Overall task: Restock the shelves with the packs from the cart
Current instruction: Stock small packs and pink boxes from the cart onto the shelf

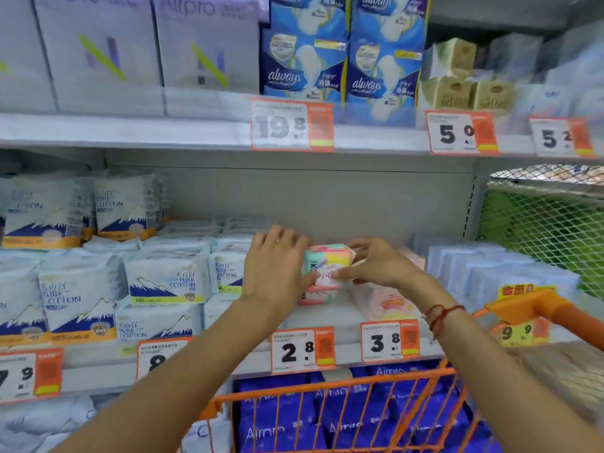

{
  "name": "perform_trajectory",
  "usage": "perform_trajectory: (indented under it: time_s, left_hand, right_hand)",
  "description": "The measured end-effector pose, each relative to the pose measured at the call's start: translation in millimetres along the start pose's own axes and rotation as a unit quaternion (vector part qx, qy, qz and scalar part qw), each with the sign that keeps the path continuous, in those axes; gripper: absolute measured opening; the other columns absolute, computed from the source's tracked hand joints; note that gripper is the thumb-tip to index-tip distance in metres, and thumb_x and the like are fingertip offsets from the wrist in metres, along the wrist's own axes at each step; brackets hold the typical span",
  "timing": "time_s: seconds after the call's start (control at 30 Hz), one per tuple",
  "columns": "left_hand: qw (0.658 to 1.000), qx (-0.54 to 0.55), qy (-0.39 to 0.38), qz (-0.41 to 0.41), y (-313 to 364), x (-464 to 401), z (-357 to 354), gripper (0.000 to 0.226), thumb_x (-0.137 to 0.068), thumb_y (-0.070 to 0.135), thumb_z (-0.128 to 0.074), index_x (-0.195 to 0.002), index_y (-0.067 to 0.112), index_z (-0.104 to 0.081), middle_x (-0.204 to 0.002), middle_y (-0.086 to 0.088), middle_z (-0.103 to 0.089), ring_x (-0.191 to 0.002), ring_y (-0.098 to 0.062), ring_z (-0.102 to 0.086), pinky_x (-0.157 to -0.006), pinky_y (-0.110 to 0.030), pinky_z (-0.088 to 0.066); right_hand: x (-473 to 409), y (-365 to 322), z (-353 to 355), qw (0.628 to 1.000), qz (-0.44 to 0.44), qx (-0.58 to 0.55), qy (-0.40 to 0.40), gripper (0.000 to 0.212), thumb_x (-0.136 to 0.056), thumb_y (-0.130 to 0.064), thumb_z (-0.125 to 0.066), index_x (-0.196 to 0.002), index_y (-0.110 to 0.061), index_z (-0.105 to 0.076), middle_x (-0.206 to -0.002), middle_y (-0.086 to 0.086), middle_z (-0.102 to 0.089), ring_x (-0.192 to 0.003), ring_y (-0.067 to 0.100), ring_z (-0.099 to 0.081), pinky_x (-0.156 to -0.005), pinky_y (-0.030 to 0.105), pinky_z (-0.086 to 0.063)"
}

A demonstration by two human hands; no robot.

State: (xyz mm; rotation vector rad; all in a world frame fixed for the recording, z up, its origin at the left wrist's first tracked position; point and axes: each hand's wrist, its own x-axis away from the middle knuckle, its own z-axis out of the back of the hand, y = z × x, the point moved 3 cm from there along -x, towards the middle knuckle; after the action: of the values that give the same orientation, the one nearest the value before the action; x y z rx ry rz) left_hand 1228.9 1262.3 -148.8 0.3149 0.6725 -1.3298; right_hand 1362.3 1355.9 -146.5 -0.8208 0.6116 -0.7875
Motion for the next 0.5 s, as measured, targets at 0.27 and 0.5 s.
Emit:
perform_trajectory:
  time_s: [0.27,0.5]
  left_hand:
    - [0.947,-0.235,-0.115,-0.187,24,-13,-55,0.029,-0.09,0.011,-0.051,-0.115,0.017,-0.063,-0.116,-0.003,-0.066,-0.122,-0.023,-0.045,-0.117,-0.039,0.003]
    - [0.928,-0.258,-0.144,-0.227,19,-9,-65,0.037,-0.096,0.027,-0.046,-0.132,0.022,-0.051,-0.134,-0.001,-0.056,-0.135,-0.024,-0.037,-0.103,-0.05,0.029]
  right_hand:
    - [-27,40,-30,0.973,-0.045,0.224,0.002,0.059,-0.072,-0.025,-0.08,-0.122,-0.007,-0.055,-0.093,0.003,-0.066,-0.095,0.023,-0.062,-0.072,0.026,-0.043]
    - [-37,50,-34,0.958,0.01,0.284,0.028,0.052,-0.067,-0.028,-0.084,-0.112,-0.023,-0.058,-0.117,0.005,-0.057,-0.104,0.024,-0.056,-0.083,0.031,-0.047]
